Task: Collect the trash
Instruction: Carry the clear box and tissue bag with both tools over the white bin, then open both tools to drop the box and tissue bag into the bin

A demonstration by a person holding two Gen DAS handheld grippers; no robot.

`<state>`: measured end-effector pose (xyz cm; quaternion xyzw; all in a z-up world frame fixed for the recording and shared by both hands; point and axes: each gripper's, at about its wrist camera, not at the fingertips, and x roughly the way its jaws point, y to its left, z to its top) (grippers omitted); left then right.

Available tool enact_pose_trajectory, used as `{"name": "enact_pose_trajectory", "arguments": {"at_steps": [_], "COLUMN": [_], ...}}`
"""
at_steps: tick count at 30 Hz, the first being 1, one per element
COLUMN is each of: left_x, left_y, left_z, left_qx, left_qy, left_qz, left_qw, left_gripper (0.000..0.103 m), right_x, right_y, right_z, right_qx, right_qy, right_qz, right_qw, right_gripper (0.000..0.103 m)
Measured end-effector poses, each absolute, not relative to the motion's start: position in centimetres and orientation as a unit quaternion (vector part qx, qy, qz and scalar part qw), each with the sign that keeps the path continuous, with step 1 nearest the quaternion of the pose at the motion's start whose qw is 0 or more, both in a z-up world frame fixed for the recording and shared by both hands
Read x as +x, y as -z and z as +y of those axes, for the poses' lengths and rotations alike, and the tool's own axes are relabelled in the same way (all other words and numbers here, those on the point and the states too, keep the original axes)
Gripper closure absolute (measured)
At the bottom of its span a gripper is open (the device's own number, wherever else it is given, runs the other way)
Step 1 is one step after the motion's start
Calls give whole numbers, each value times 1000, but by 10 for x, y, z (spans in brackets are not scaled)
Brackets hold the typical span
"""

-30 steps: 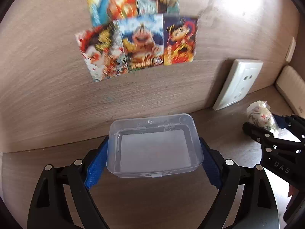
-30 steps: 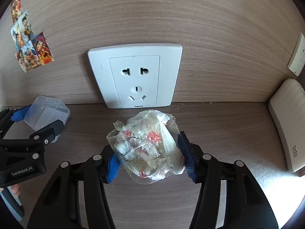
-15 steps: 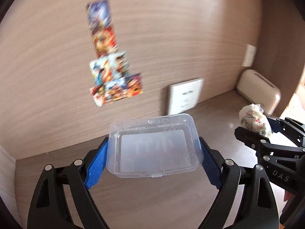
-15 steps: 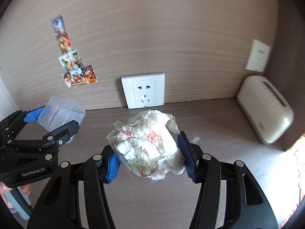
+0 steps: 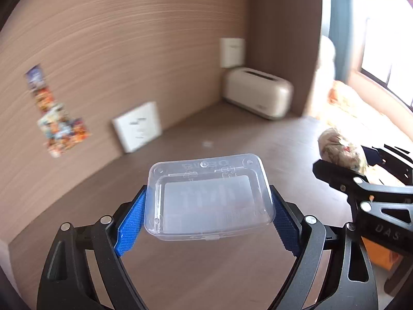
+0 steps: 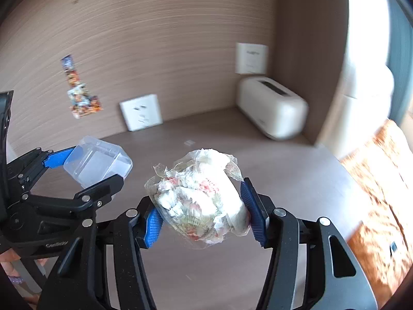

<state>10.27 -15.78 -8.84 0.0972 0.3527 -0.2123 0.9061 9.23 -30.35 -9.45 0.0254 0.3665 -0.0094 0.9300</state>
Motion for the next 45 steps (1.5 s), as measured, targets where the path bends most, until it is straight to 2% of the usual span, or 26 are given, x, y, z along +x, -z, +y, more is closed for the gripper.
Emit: {"name": "enact_pose_trajectory", "arguments": {"at_steps": [15, 29, 36, 45], "left_x": [-6, -117, -137, -138], "left_y": [139, 216, 279, 392], "left_z": [-300, -383, -402, -426], "left_qx": [214, 298, 314, 330], "left_qy": [442, 575, 597, 600], "left_qz": [356, 368, 395, 436], "left_qw": [795, 667, 624, 585], "left_gripper": [17, 17, 17, 17], "right_x": [-52, -148, -164, -168], "right_y": [133, 181, 240, 352], "right_z": [-419, -470, -486, -498], "right_qx": [111, 187, 211, 232], "right_qy": [194, 272, 266, 241], "right_qz": [422, 455, 489, 542], "right_qw": [879, 827, 804, 771], "right_gripper": [46, 46, 45, 45]}}
